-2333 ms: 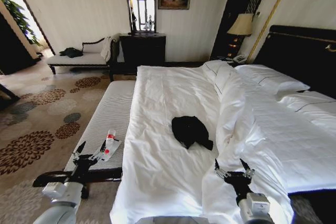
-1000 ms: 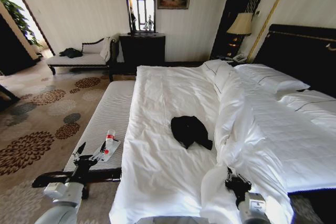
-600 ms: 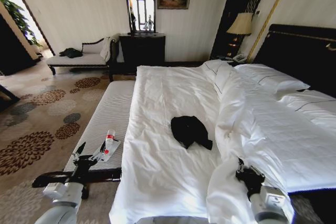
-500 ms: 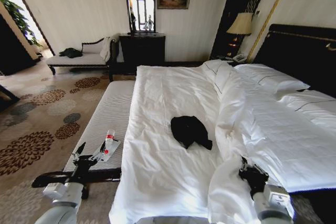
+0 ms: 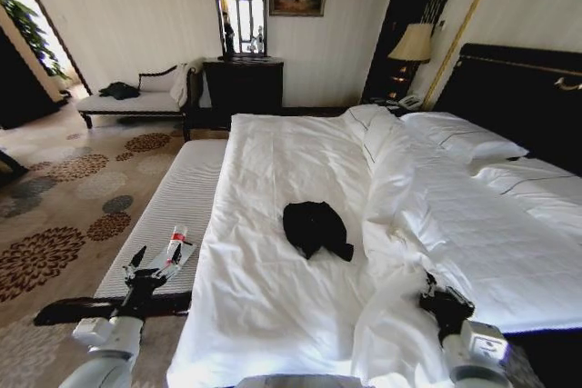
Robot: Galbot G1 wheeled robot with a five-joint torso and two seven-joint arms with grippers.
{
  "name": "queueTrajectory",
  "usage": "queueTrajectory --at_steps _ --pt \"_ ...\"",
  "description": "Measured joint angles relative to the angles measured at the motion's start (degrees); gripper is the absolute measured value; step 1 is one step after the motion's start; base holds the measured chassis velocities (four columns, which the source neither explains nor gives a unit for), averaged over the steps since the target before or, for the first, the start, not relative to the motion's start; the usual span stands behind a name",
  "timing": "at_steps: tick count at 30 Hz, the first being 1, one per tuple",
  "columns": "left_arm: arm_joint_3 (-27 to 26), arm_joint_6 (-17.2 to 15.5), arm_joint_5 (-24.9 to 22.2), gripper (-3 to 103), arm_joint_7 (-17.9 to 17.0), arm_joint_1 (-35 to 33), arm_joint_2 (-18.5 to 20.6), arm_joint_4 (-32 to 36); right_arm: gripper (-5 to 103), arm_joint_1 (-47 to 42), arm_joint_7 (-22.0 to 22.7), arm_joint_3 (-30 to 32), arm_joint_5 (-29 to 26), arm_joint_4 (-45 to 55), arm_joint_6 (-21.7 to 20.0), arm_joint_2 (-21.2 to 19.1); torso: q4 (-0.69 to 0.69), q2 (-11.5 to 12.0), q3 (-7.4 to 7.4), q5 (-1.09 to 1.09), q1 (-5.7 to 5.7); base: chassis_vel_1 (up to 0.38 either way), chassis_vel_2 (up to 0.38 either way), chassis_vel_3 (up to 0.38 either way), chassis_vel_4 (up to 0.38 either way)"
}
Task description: Fold the clothes on the bed.
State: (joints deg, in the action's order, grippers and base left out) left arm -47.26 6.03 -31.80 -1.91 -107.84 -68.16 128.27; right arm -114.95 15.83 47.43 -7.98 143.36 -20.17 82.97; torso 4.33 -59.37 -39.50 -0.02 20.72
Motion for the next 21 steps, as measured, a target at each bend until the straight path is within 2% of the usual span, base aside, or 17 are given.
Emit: queueTrajectory --at_steps 10,12,17,21 --pt "0.2 -0.4 -0.1 100 -0.1 0.8 0.2 -0.2 1 0.3 1.5 0.6 -0.2 0.0 0.1 0.5 0.0 0.0 0.0 0.0 0.0 -0.333 -0.333 0.33 0.334" --pt "0.2 -0.5 -0.1 100 -0.1 1.0 0.3 -0.4 1 0.5 1.5 0.6 -0.5 -0.1 2.0 0.7 0.0 0.0 0.0 -0.02 0.0 -0.366 -0.341 0.345 0.364" --pt "0.3 -0.6 -0.1 100 -0.1 1.1 0.4 -0.5 1 0.5 1.5 0.7 -0.9 -0.1 3.6 0.9 0.01 0.0 0.0 0.01 0.01 -0.302 -0.29 0.298 0.299" --pt "0.5 -0.8 -0.1 100 -0.2 1.4 0.4 -0.6 1 1.5 3.0 1.3 -1.7 -0.4 4.3 0.7 -0.01 0.0 0.0 0.01 0.0 -0.126 -0.153 0.134 0.151"
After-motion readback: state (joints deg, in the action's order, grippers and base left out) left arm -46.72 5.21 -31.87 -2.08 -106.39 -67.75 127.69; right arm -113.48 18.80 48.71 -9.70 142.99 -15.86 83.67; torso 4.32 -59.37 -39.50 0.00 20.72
